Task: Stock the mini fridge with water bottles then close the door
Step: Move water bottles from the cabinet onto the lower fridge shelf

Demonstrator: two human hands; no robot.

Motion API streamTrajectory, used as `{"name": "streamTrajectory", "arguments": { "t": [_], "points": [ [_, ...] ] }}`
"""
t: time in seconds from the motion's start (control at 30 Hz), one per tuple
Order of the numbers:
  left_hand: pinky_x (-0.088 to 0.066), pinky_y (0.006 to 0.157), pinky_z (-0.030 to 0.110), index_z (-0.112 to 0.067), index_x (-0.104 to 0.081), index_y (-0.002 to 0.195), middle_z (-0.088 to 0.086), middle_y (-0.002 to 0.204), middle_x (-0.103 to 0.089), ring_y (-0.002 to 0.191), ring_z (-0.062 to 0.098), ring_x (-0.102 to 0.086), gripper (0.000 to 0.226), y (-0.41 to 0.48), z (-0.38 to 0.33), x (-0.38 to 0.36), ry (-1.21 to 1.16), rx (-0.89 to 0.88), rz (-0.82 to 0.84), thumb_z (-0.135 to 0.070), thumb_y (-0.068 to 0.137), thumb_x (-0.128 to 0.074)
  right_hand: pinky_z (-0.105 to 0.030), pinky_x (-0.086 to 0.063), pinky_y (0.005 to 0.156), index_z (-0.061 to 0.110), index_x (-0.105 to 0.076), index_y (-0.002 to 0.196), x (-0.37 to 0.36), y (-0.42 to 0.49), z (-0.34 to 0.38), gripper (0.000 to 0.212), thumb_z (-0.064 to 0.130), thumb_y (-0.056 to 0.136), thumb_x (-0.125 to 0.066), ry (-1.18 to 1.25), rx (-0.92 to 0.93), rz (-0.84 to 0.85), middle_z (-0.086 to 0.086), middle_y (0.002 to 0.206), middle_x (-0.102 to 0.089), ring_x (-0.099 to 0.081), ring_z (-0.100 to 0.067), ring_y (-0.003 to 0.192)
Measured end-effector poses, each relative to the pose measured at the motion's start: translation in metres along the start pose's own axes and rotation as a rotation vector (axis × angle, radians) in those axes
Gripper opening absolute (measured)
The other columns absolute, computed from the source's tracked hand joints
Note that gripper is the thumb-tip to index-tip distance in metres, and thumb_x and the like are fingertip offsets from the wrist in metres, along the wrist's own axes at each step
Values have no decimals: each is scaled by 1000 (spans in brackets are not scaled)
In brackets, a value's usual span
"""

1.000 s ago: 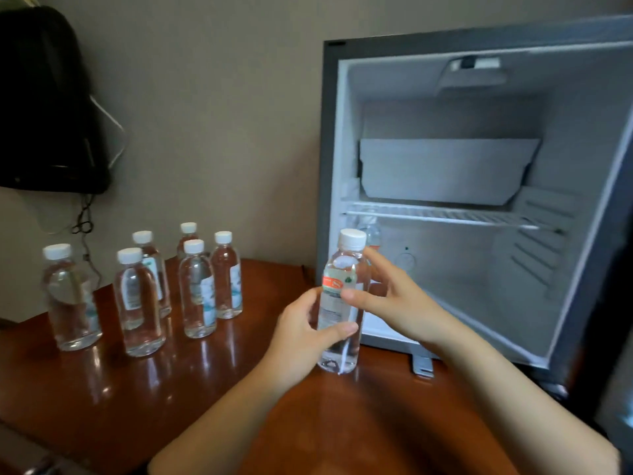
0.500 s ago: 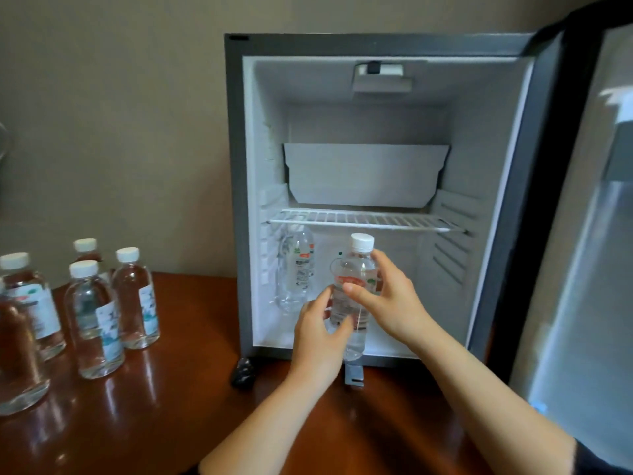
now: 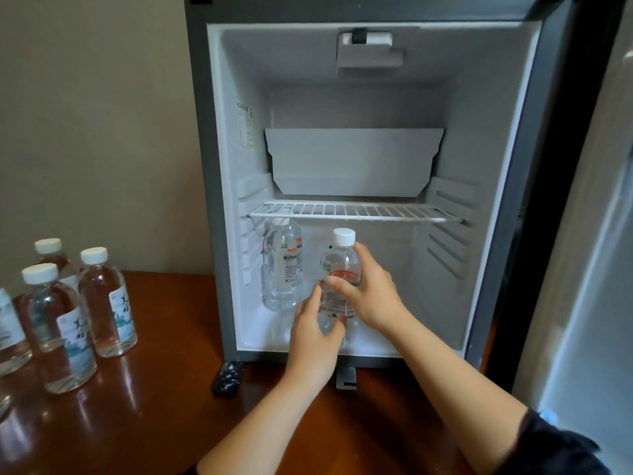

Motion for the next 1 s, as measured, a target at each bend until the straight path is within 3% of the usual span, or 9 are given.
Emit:
{"name": "streamTrajectory", "arguments": {
  "t": [0.1,0.23,0.37,0.63,0.83,1.0],
  "points": [
    [-30,112,27,-29,-22,147,-9,148,-32,135,5,-30,70,7,2,-3,14,-18,4,-17,89,-59,-35,-52,84,30,-42,127,-6,8,-3,49,31,85,-66,-14,0,-5,0,112,-65,-63,-17,100],
    [-29,113,30,-28,-18,148,-6,150,-28,138,9,-28,72,19,6,-5,66,-32,-10,-20,89,-59,-43,-54,84,33,-42,123,-15,22,-7,49,36,82,-67,-12,-31,-33,-1,110,-64,-65,-18,99],
    [-23,111,22,-27,-13,149,-3,152,-24,141,12,-24,73,40,14,-4,163,-34,9,-22,91,-57,-45,-53,86,33,-38,129,-28,40,-16,61,50,76,-64,-19,-37,-58,-1,115,-63,-63,-21,102],
    [-17,115,29,-17,2,149,-2,158,-1,146,17,-9,78,72,30,-12,319,-5,67,-25,93,-51,-35,-44,96,27,-26,147,-40,79,-23,75,38,85,-66,-24,-103,-46,-4,138,-51,-56,-23,119],
    [-12,117,30,-14,6,149,1,159,7,147,17,-3,77,94,41,-18,313,26,90,-26,95,-48,-37,-49,91,26,-32,142,-54,107,-29,67,37,85,-66,-46,-102,-75,-7,131,-55,-58,-24,113],
    [-9,116,27,-11,6,149,3,159,8,147,17,1,75,107,46,-20,308,25,77,-23,96,-46,-36,-42,96,20,-29,144,-62,122,-31,69,39,87,-63,-72,-141,-45,-11,139,-46,-47,-29,126]
  ]
}}
Point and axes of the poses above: each hand's wrist, its own y-axis towards the middle knuckle, its own x-axis out of the back of the hand, z = x × y, the point moved 1 cm from there along y, towards the middle knuckle
